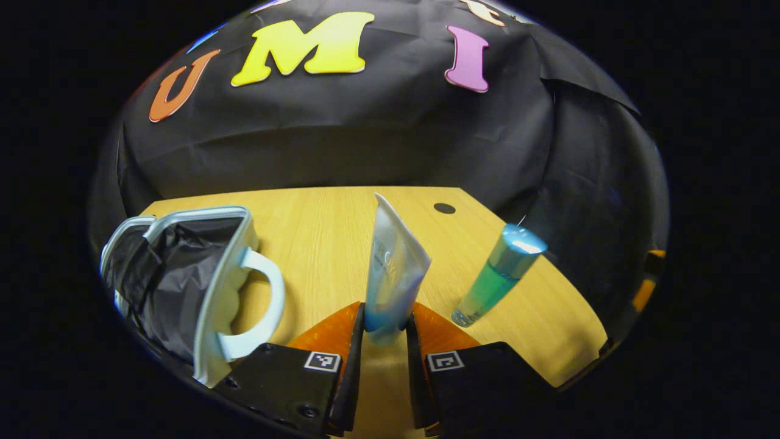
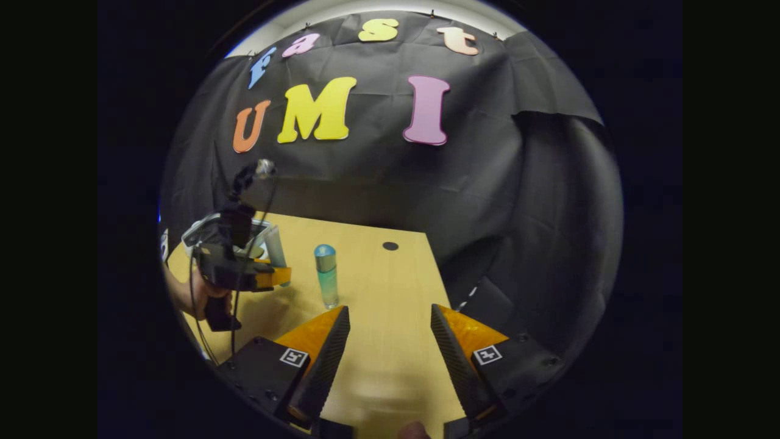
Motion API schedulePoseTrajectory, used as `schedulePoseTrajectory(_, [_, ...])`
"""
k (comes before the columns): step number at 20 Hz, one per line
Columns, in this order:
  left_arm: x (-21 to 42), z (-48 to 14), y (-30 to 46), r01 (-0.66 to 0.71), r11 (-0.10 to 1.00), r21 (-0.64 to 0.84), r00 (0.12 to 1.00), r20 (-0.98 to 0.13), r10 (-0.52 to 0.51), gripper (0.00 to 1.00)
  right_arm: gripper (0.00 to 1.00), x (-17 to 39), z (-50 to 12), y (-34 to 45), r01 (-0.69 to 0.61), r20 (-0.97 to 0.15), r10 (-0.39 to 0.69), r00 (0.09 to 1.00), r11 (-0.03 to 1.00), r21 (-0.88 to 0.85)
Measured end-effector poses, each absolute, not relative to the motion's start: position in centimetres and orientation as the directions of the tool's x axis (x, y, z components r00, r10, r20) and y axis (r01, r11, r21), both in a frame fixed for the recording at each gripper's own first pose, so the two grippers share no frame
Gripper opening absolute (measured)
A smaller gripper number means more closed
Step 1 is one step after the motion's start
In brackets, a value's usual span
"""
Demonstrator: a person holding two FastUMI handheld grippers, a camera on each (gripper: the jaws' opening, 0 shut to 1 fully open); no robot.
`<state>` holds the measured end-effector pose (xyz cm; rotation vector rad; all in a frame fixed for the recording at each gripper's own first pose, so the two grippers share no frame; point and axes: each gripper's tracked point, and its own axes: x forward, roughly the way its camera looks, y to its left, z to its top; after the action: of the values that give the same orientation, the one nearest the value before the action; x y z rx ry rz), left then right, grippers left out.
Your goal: First open the suitcase, pack the skin care products into it, and then close the suitcase.
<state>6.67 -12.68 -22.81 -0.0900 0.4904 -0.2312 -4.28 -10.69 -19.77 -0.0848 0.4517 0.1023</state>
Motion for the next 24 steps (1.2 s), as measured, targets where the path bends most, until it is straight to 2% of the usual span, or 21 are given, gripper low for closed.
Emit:
schedulePoseTrajectory(5, [-0.4, -17.1, -8.1, 0.146, 0.98, -0.137, 0.873, -0.448, -0.193, 0.37, 0.79, 0.8, -24.5, -4.8, -0.193, -0.474, 0.195, 0.859, 0.98, 0.054])
schedulePoseTrajectory(8, [-2.3, -15.7, -5.3, 0.055, 0.983, -0.175, 0.877, -0.462, -0.132, 0.37, 0.8, 3.5, -27.3, -3.0, -0.206, -0.504, 0.219, 0.835, 0.975, 0.082])
schedulePoseTrajectory(16, [-6.0, -15.2, 1.0, -0.124, 0.98, -0.156, 0.869, -0.495, 0.031, 0.37, 0.79, 8.3, -32.1, -0.7, -0.217, -0.576, 0.235, 0.783, 0.971, 0.102])
schedulePoseTrajectory(17, [-6.4, -15.2, 1.7, -0.141, 0.979, -0.149, 0.866, -0.498, 0.049, 0.37, 0.68, 8.5, -32.3, -0.6, -0.214, -0.582, 0.233, 0.779, 0.972, 0.103])
schedulePoseTrajectory(19, [-7.2, -15.4, 2.9, -0.168, 0.975, -0.147, 0.861, -0.503, 0.073, 0.37, 0.59, 8.8, -32.3, -0.7, -0.206, -0.587, 0.221, 0.779, 0.974, 0.093])
schedulePoseTrajectory(21, [-7.4, -15.6, 4.1, -0.187, 0.972, -0.146, 0.857, -0.508, 0.089, 0.37, 0.4, 8.9, -32.5, -0.7, -0.203, -0.598, 0.206, 0.775, 0.977, 0.073])
schedulePoseTrajectory(24, [-7.4, -16.1, 6.2, -0.195, 0.968, -0.158, 0.843, -0.532, 0.083, 0.37, 0.36, 8.2, -31.6, -0.3, -0.191, -0.622, 0.213, 0.753, 0.976, 0.103])
